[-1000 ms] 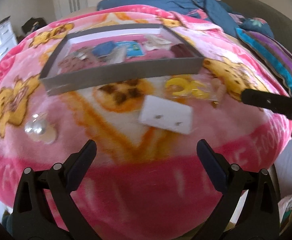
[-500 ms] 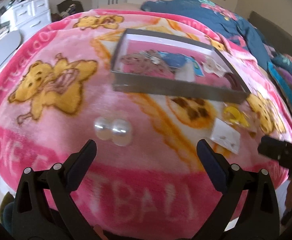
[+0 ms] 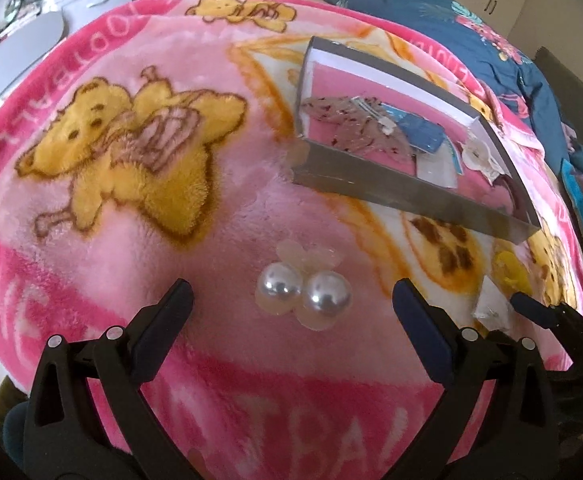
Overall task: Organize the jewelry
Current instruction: 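Grasp the white earring card with the right tool while the left tool grasps the pearl earrings, then carry the card and pearls into the tray and open both tools, then withdraw both open tools from the tray, then grasp the coiled tan spring tie with the right tool while the left tool grasps the yellow-ring packet, then carry the spring tie and ring packet into the tray and release both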
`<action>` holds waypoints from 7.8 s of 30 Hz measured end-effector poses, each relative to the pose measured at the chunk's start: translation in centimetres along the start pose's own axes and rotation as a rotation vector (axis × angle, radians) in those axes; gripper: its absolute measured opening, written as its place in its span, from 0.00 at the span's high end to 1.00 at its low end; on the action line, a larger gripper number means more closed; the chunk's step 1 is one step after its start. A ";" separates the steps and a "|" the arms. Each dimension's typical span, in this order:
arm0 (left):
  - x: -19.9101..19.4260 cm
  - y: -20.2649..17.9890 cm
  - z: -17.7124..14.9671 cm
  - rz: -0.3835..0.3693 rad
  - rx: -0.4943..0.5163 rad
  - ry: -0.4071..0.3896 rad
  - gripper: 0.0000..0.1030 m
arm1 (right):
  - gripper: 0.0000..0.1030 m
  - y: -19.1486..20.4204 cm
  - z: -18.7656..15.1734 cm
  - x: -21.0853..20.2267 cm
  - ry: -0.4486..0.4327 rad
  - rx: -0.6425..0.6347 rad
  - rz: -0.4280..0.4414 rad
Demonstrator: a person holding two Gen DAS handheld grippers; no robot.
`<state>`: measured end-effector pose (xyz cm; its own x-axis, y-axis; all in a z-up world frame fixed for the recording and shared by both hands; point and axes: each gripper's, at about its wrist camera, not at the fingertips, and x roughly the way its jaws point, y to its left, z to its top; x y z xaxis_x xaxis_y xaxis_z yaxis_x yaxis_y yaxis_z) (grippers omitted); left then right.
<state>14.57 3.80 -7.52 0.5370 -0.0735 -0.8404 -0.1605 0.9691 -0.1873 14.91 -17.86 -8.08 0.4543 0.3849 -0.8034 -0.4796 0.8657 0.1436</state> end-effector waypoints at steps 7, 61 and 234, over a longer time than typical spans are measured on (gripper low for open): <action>1.0 0.4 0.6 -0.014 -0.011 0.026 0.11 | 0.50 1.5 0.3 1.3 0.005 -0.066 0.003; -0.2 -11.1 9.1 -0.119 0.263 -0.120 0.65 | 0.56 -11.1 9.7 -6.9 -0.285 0.180 -0.056; -5.9 -12.5 4.6 -0.271 0.300 -0.136 0.97 | 0.78 -10.0 3.0 -10.9 -0.274 0.358 0.024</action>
<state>17.21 -6.75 2.11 0.6341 -0.3225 -0.7028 0.2388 0.9461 -0.2187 16.98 -29.74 0.98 0.6511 0.4355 -0.6216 -0.2250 0.8929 0.3900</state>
